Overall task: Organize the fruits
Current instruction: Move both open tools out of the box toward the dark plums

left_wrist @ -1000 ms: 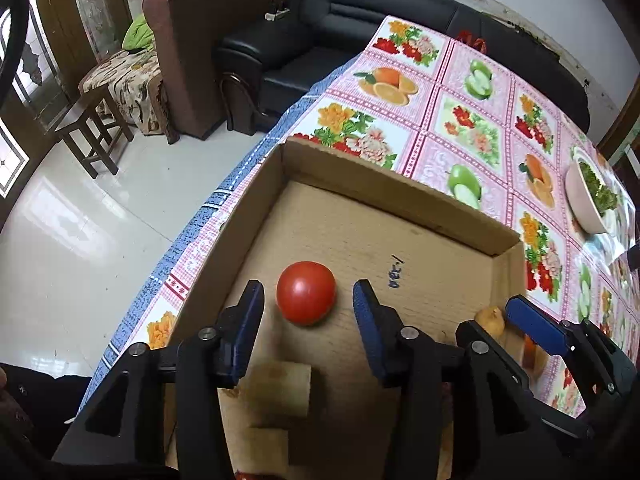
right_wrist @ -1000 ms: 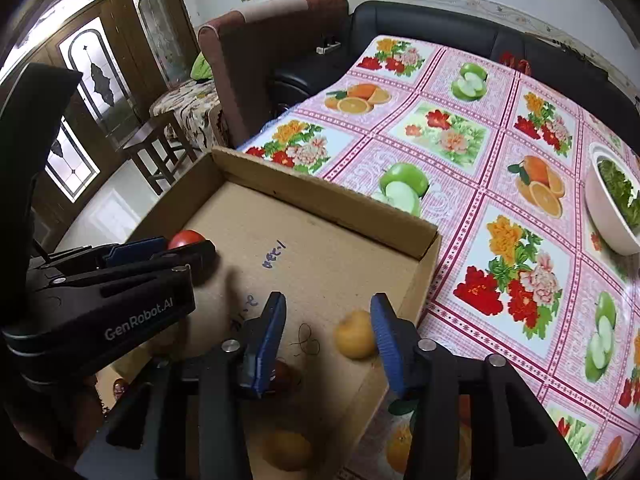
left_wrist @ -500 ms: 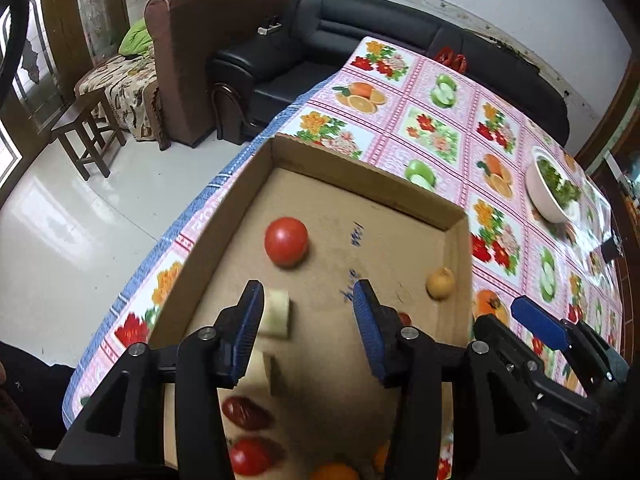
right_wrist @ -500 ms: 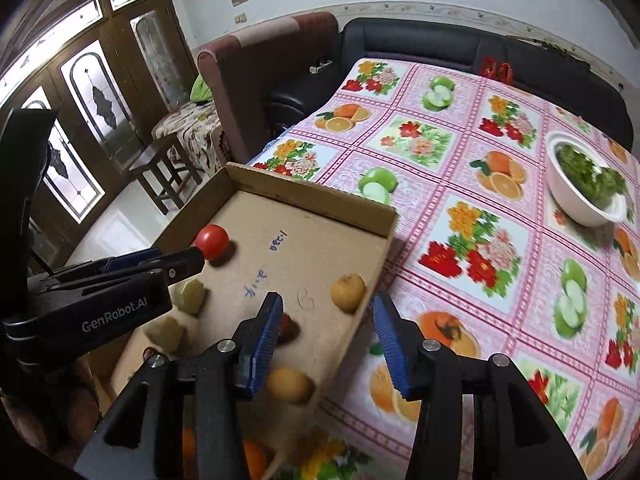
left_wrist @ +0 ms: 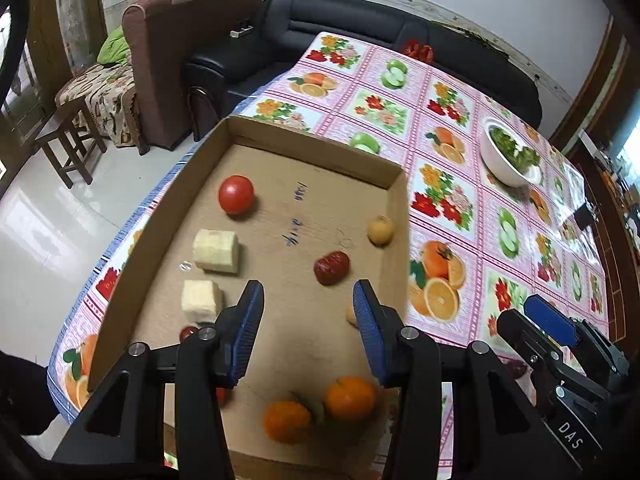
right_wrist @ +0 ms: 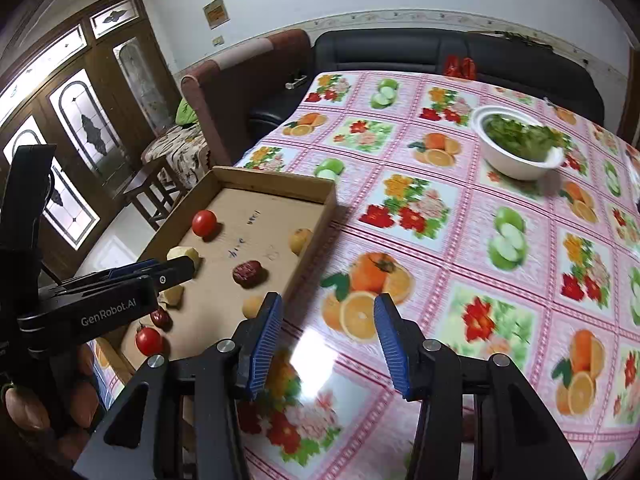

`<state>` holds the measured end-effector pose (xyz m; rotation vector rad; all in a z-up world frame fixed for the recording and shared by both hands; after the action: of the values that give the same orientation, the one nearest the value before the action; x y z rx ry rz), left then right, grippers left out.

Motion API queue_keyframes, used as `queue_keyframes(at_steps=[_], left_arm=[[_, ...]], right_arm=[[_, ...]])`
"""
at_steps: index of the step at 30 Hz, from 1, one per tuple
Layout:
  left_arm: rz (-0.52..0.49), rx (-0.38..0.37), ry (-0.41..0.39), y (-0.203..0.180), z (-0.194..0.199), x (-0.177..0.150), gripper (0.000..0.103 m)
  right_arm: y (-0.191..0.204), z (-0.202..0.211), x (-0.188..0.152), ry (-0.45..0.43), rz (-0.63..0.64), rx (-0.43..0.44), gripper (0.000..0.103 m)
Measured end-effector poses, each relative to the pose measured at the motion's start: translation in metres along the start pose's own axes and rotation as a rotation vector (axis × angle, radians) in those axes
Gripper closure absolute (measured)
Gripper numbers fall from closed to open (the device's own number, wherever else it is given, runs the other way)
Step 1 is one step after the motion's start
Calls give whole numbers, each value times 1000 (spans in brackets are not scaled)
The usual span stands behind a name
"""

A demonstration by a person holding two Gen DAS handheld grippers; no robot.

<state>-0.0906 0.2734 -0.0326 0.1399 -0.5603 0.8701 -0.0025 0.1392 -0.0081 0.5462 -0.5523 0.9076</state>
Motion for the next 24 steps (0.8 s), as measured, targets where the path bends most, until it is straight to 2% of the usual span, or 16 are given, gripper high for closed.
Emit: queue_keyframes(at_steps=[9,16,21,24], left_arm=[[-32,-28,0,-21,12,-15,58],[-87,-80,27,-59,11,-32,57],[-140,-162,76,-93,8,-56,57],[-180,-188,109,-110,2,-79,57]], right_arm=[[-45,27,-29,-13,-63,-43,54],[-89,45,-65,1,-132,-92,53],[-107,44,-82,15,-163,-108,53],[-112,37,-87,25,-180,-101,53]])
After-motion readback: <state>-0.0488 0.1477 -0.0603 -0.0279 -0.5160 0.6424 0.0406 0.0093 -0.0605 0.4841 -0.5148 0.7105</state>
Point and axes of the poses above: each gripper's, at about its wrist camera, not at the fingertips, and z roughly against the way its jaws point, y to its left, x to its top, the point moved 10 cm from there along -z, roughly the way its jaws point, and after that the axes turned 1 degree about y, right-handed, at the moved point
